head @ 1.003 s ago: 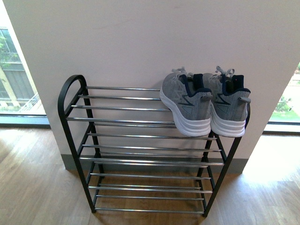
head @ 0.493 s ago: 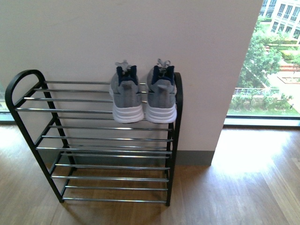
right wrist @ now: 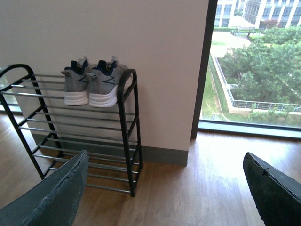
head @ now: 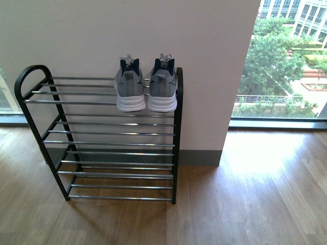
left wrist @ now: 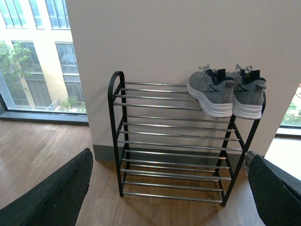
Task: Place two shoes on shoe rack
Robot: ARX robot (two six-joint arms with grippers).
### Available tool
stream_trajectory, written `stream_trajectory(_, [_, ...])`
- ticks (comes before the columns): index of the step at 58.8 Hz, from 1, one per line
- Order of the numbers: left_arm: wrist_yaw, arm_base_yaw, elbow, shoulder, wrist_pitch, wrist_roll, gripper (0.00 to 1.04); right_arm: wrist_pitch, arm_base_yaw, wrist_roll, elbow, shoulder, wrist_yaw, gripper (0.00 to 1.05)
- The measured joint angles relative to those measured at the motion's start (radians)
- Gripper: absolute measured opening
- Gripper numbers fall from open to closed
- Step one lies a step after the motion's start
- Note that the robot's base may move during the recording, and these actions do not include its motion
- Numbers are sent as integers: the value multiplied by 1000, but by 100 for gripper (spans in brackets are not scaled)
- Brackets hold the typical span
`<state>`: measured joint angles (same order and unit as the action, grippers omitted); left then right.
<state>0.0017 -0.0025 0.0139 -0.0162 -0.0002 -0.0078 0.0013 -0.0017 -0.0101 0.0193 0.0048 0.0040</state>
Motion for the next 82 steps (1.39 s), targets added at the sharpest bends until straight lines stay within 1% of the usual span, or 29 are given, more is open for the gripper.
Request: stream_trajectory(82, [-1,0,0,0,0,0,95,-2,0,0,0,-1,-3,95])
